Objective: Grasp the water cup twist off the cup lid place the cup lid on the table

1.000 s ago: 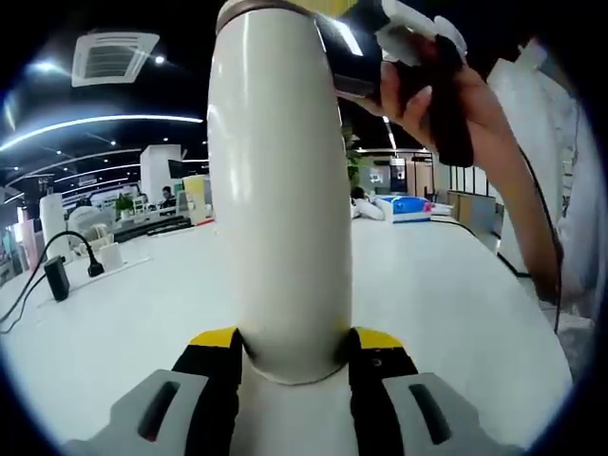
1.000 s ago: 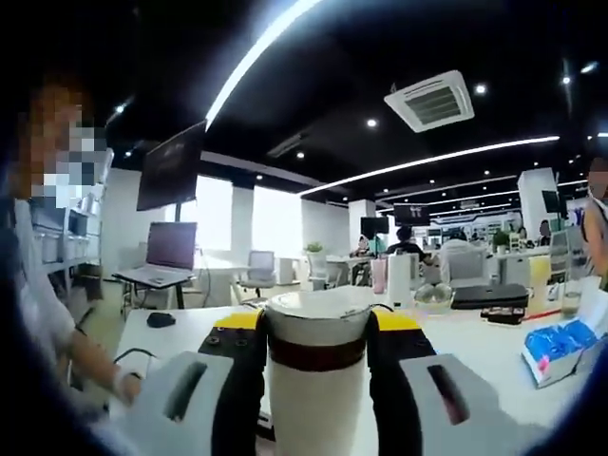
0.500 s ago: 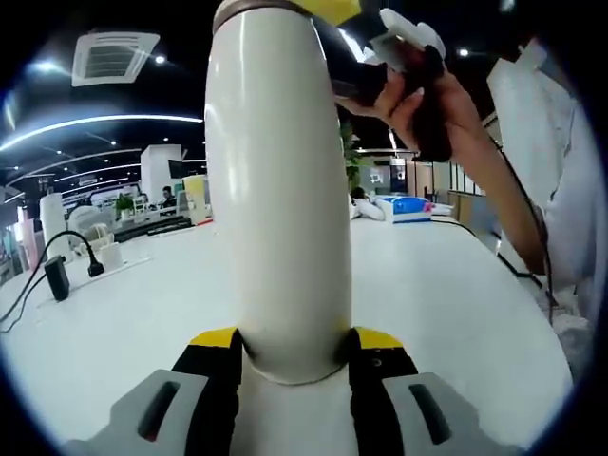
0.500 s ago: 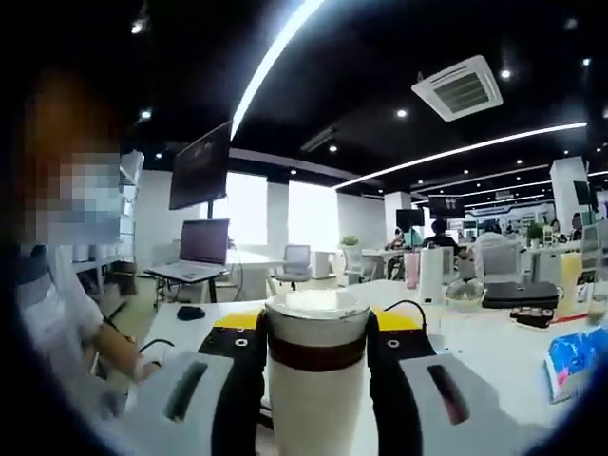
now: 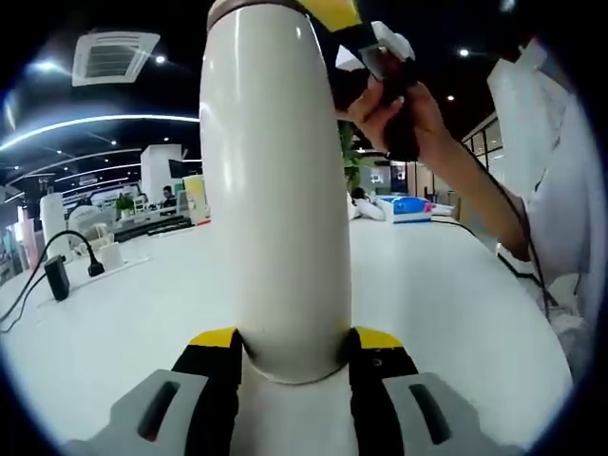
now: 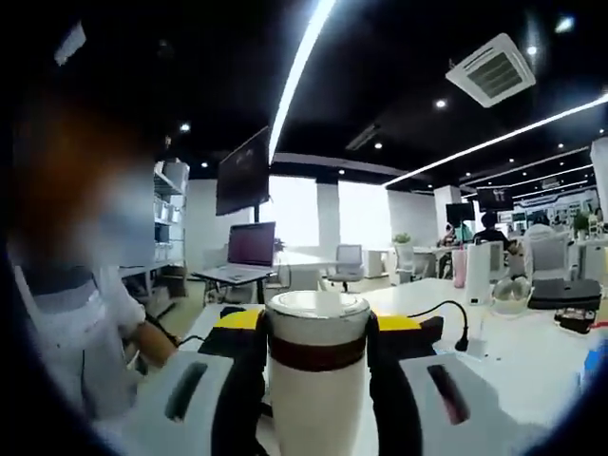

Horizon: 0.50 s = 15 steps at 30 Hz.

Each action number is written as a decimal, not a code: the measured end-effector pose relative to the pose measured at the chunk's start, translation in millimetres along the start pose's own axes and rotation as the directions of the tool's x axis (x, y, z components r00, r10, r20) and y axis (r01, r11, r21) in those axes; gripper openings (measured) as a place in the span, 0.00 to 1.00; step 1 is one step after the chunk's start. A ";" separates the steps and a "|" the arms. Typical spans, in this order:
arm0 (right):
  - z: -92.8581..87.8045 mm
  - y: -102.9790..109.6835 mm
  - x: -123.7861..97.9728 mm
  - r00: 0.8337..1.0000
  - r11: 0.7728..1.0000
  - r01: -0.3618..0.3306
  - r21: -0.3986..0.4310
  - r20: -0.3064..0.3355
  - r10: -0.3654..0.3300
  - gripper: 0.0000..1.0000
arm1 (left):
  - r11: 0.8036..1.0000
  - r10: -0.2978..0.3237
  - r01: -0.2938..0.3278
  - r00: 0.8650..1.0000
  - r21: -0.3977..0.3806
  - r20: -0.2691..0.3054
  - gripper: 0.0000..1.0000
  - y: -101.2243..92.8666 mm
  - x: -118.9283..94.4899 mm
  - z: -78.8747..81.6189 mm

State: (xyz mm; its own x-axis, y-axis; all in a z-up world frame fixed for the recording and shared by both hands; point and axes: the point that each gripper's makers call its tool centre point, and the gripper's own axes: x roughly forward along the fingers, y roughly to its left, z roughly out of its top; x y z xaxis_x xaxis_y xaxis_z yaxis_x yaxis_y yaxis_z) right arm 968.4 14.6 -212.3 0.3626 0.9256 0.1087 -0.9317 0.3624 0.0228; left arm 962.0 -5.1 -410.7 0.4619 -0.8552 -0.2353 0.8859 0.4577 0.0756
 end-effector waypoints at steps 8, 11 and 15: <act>0.2 4.5 0.0 0.987 0.987 -0.162 0.008 0.024 0.162 0.44 | 1.000 0.001 -0.001 1.000 -0.001 -0.001 0.46 -0.2 0.2 0.0; 0.0 8.6 1.6 0.974 0.974 -0.227 0.017 0.030 0.226 0.44 | 1.000 0.000 0.000 1.000 0.000 -0.001 0.46 0.0 0.5 0.0; -0.4 3.7 -0.1 0.964 0.964 -0.263 0.035 0.040 0.262 0.44 | 1.000 -0.001 0.001 1.000 -0.001 0.000 0.46 0.7 1.5 0.1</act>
State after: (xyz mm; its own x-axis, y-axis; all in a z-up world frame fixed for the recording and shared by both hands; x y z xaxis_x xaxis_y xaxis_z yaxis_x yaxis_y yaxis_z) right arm 965.0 15.8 -212.6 0.1047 0.9830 0.1510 -0.9944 0.1017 0.0276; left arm 963.3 -6.0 -410.9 0.4613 -0.8554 -0.2357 0.8862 0.4574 0.0744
